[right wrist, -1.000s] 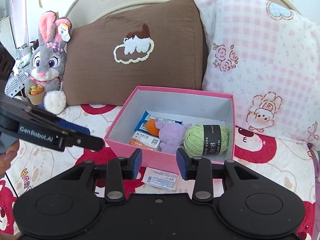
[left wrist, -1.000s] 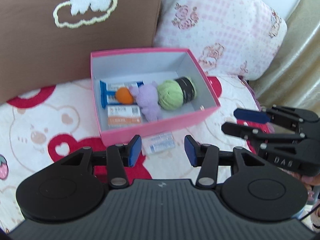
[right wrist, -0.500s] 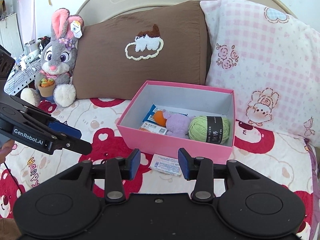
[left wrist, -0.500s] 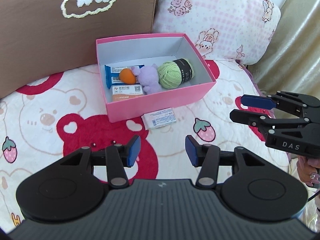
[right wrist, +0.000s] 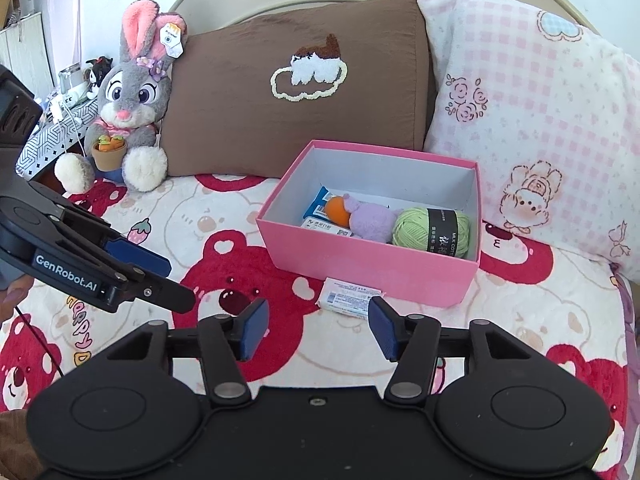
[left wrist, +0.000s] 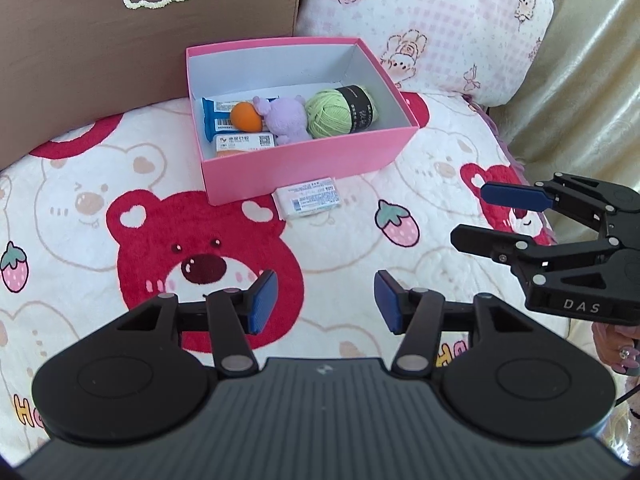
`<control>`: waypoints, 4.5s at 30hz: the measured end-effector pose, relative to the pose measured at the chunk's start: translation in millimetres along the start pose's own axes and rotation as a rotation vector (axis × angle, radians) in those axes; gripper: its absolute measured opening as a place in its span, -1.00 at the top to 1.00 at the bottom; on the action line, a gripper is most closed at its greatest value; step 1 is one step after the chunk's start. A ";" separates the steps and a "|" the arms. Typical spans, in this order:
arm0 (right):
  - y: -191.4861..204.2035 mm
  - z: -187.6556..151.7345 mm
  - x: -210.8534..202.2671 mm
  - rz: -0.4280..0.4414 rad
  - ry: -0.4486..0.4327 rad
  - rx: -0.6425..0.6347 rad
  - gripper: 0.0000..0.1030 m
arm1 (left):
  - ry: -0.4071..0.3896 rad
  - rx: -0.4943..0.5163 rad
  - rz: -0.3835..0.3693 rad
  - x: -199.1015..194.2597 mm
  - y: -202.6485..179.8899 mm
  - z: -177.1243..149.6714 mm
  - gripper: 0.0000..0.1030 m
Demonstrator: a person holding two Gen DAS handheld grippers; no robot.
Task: Organize objects
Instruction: 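Withdraw the left gripper up and away from the pink box, then move the left gripper toward the white soap bar beside the box, then close the left gripper on the white soap bar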
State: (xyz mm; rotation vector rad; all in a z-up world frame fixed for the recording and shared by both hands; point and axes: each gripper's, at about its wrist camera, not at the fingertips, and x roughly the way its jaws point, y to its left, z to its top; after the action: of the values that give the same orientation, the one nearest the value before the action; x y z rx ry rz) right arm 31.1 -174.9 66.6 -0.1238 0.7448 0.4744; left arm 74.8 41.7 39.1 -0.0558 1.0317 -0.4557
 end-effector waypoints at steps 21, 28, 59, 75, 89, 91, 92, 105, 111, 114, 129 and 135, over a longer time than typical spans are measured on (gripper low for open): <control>11.4 -28.9 4.7 -0.032 0.020 -0.019 -0.79 | 0.066 -0.068 0.013 28.6 11.8 -11.1 -0.34; 7.4 -33.4 23.3 0.005 0.012 -0.021 -0.80 | 0.062 -0.119 0.049 48.9 26.6 -9.0 -0.65; -55.0 -63.4 189.3 0.041 -0.036 0.078 -0.81 | -0.089 -0.107 0.002 172.7 56.0 18.3 -0.70; -55.5 -66.6 217.0 0.073 -0.061 0.074 -0.81 | -0.136 -0.148 -0.131 217.1 66.8 29.3 0.16; -37.8 -69.2 228.7 -0.020 -0.055 -0.031 -0.72 | -0.120 -0.194 -0.132 233.2 74.4 32.8 0.28; -37.4 -70.9 228.1 -0.028 -0.058 -0.033 -0.69 | -0.102 -0.183 -0.145 233.6 71.6 32.9 0.30; -37.5 -70.8 227.5 -0.032 -0.058 -0.029 -0.69 | -0.095 -0.191 -0.157 233.0 71.4 32.3 0.30; -40.8 -80.3 214.9 -0.031 -0.032 0.035 -0.69 | -0.035 -0.202 -0.208 222.5 58.9 18.0 0.30; -39.7 -84.6 207.7 -0.032 -0.023 0.041 -0.62 | -0.003 -0.128 -0.189 220.5 46.9 15.8 0.30; -37.5 -86.3 202.6 -0.032 -0.016 0.048 -0.62 | 0.004 -0.122 -0.198 214.9 45.9 12.4 0.30; -25.7 -94.2 165.2 0.003 -0.012 0.092 -0.61 | 0.015 -0.098 -0.250 180.4 38.4 -3.4 0.21; -12.0 -89.3 141.3 -0.014 0.009 0.071 -0.61 | 0.022 -0.004 -0.232 164.8 23.7 -7.8 0.21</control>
State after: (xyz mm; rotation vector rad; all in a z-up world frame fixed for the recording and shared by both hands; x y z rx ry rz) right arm 70.8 -157.5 -95.4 -0.0647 0.7688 0.4338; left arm 147.0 0.0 -105.3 -0.1760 1.0526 -0.6665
